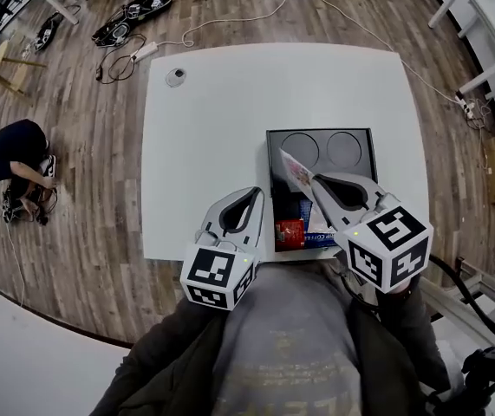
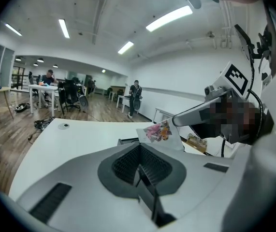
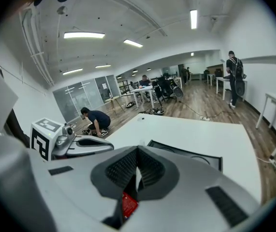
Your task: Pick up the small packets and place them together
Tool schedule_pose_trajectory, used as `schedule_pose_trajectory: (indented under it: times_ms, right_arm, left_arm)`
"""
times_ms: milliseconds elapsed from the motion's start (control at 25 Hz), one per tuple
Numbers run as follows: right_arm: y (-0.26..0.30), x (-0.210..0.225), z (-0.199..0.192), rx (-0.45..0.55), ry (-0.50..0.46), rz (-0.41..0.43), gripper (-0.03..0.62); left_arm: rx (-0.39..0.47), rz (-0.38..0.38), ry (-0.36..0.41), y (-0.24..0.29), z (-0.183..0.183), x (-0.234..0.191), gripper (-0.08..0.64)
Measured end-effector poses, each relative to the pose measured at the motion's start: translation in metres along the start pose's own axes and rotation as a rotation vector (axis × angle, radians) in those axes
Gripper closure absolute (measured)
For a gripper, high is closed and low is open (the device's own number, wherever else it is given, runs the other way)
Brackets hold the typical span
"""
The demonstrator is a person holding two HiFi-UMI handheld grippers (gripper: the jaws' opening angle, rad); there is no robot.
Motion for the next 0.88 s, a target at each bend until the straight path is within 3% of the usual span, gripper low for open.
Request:
schedule_pose_trajectory:
  times_ms: [160,320,600,880]
  right_arm:
    - [0.016,0.014,0.009,-0.004,0.013,0.049,0.586]
    - [0.032,0.044,0.008,-0.023,0.093,0.074,0.586]
    - [0.052,0.085,0.001,-0.060,0.144,0.019,0.586]
    - [0.065,0.099,-0.011,-0.082,0.142,-0.062,0.574]
  left_arm:
    - [-0.004,0.055,-0.020,0.001,0.000,-0.008,0.557]
    - [-0.026,0.095,-0.045,0.006,-0.004,-0.011,0.557]
    - [-0.060,0.124,-0.064,0.018,-0.010,-0.014,0.557]
    - [-0.075,0.129,-0.062,0.023,-0.011,-0.016,0.557]
Point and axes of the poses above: the fingertips, and each gripper's own axes: y forward along the fingers, x to its right, z out of its top, the point moved 6 cm from there along -y, backward along the fingers, and after that the axes turned 3 degrees about z, right-handed, at the moved point
